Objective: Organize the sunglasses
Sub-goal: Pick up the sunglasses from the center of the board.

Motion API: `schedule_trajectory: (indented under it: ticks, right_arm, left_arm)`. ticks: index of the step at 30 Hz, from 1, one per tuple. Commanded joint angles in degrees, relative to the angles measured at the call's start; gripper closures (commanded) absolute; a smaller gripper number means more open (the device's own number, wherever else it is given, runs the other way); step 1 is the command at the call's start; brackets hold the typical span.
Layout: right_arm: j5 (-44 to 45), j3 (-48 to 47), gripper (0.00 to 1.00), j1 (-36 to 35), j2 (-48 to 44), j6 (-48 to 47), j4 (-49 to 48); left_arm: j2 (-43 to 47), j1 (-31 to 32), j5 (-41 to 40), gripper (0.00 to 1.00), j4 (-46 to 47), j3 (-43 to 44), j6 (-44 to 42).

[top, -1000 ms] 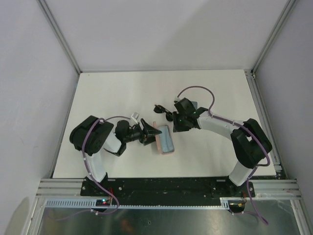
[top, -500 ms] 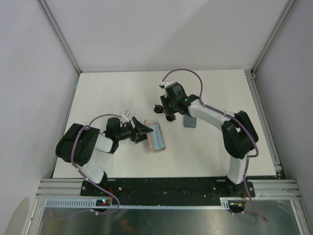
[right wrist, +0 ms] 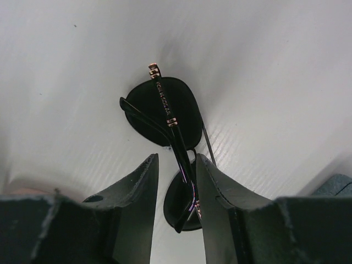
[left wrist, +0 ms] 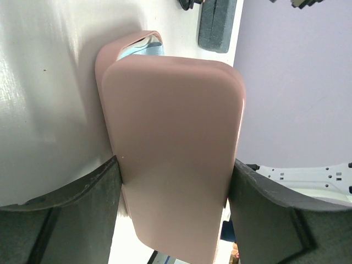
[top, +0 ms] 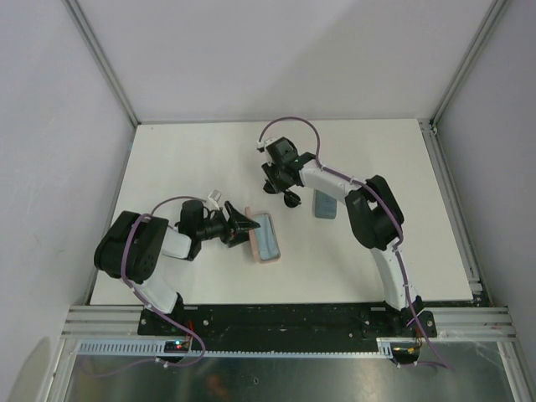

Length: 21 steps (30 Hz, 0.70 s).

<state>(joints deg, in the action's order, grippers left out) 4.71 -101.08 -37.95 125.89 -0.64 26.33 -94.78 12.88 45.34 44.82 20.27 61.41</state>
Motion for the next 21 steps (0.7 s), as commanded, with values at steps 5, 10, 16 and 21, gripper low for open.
schedule_trajectory:
  ticks: [5, 10, 16, 21]
  right_arm:
    - [0.27, -3.05, 0.64, 0.51, 2.79, -3.58, 2.64]
    - [0.17, -1.76, 0.70, 0.88, 2.81, -3.16, 2.39]
    - [-0.80, -0.63, 0.87, 1.25, 0.56, -1.39, 2.06]
    - [-2.76, 0.67, 0.99, 2.13, -2.06, 2.47, 2.57]
  left_arm:
    - [0.43, -0.68, 1.75, 0.50, 0.45, 1.93, -2.32]
    - [-0.23, -0.81, 1.82, 0.51, 0.45, 2.25, -2.41]
    - [-0.29, -0.84, 1.60, 0.51, 0.45, 2.27, -2.59]
    - [-0.12, -0.80, 1.55, 0.51, 0.40, 2.16, -2.65]
